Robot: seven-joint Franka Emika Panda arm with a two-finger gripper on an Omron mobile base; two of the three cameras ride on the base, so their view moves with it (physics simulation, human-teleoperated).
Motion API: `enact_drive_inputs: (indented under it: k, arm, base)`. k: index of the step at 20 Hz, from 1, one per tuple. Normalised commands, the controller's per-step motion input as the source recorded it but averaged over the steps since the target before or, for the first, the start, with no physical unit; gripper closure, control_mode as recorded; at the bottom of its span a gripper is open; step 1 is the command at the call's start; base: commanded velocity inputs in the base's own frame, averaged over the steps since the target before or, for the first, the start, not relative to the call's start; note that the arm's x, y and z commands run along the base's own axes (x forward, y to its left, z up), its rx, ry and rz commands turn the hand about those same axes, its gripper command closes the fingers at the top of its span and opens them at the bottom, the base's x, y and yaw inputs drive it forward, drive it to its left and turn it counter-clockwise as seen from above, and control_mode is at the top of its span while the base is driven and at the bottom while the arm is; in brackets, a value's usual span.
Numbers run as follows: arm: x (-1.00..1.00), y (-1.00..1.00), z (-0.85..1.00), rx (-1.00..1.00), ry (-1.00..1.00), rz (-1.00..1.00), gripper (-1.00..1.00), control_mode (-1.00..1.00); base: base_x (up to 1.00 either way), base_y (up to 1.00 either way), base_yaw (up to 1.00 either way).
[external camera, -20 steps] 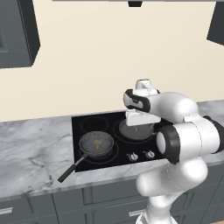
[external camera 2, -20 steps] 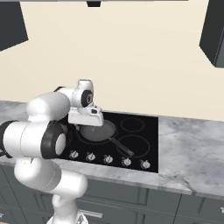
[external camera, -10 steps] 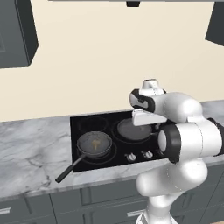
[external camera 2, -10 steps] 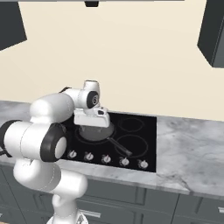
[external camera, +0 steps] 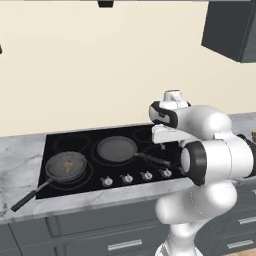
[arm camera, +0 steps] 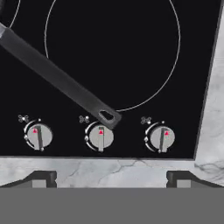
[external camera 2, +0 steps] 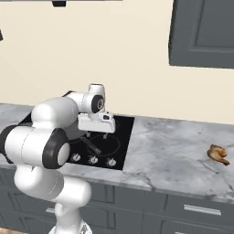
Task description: Place both pans onto different burners. Then place the garlic and the chicken drumstick on different pans.
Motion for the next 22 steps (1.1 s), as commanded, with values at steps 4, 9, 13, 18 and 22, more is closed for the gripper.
enact_drive_inputs:
  k: [4,9,13,18,22]
  arm:
    - [0.0,0.0,0.0,0.0,0.0,0.0,-1.0,1.0]
    - [0.0,0.0,0.0,0.0,0.0,0.0,-1.0,1.0]
    - [0.0,0.0,0.0,0.0,0.0,0.0,-1.0,1.0]
    - [0.0,0.0,0.0,0.0,0.0,0.0,-1.0,1.0]
    - [0.0,0.0,0.0,0.0,0.0,0.0,-1.0,1.0]
  base:
    - [-0.13,-0.79,0.0]
    - [-0.02,-0.72,0.0]
    - [0.01,-0.63,0.0]
    - [0.07,-0.67,0.0]
    - [0.08,-0.38,0.0]
